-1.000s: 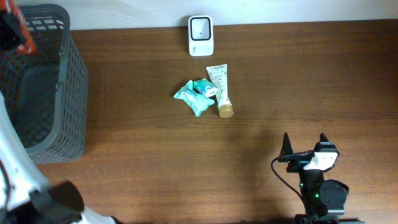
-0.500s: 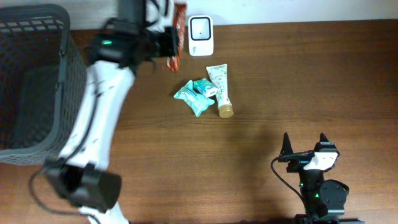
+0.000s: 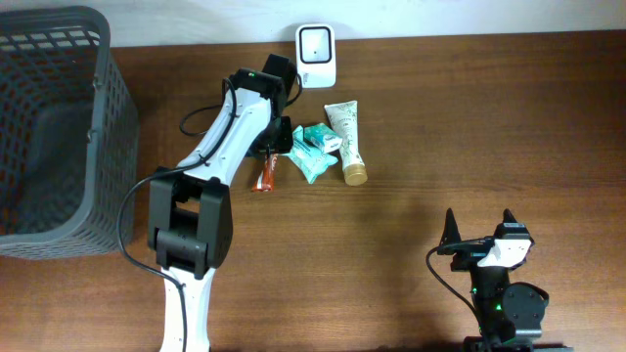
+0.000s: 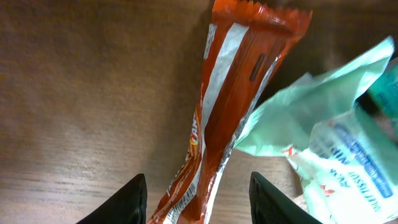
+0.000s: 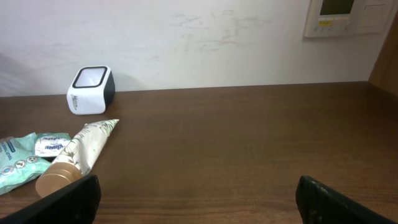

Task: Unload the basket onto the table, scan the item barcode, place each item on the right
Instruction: 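Carry the red snack bar with the left gripper and set it beside the packs, then raise the left arm clear and move the right arm toward the items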

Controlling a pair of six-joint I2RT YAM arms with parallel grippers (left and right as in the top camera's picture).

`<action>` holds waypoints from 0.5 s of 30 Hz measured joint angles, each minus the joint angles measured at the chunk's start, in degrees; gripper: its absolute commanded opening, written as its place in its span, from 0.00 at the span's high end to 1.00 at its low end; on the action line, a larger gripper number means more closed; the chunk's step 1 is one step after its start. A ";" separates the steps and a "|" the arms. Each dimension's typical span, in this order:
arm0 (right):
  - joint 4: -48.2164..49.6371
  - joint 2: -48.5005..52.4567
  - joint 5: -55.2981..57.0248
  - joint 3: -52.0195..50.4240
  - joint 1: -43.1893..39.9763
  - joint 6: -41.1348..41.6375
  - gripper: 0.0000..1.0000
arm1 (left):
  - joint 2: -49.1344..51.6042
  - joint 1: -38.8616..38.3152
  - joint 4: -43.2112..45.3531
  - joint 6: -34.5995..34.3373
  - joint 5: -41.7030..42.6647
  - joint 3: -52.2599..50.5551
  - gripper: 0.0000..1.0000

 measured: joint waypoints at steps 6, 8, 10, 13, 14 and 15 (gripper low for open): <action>0.00 0.04 0.00 -0.02 0.00 0.00 0.01 | 0.87 0.92 -7.04 0.76 -0.13 12.39 0.42; 0.00 0.09 0.00 -0.02 0.00 0.00 0.01 | 1.07 2.82 -14.67 1.05 -0.17 29.55 0.01; 0.02 0.11 0.00 0.00 0.00 -0.02 0.01 | 0.83 4.57 -21.05 1.29 -0.22 41.59 0.01; 0.00 0.11 0.00 0.00 0.00 0.00 0.01 | 0.11 7.87 -26.84 1.29 -0.46 56.37 0.01; 0.00 0.11 0.00 -0.02 0.00 -0.07 0.01 | -0.09 9.38 -27.89 1.29 -0.61 60.52 0.01; 0.00 0.11 0.00 0.00 0.00 -0.02 0.01 | -0.26 10.19 -27.96 1.29 -0.61 61.81 0.01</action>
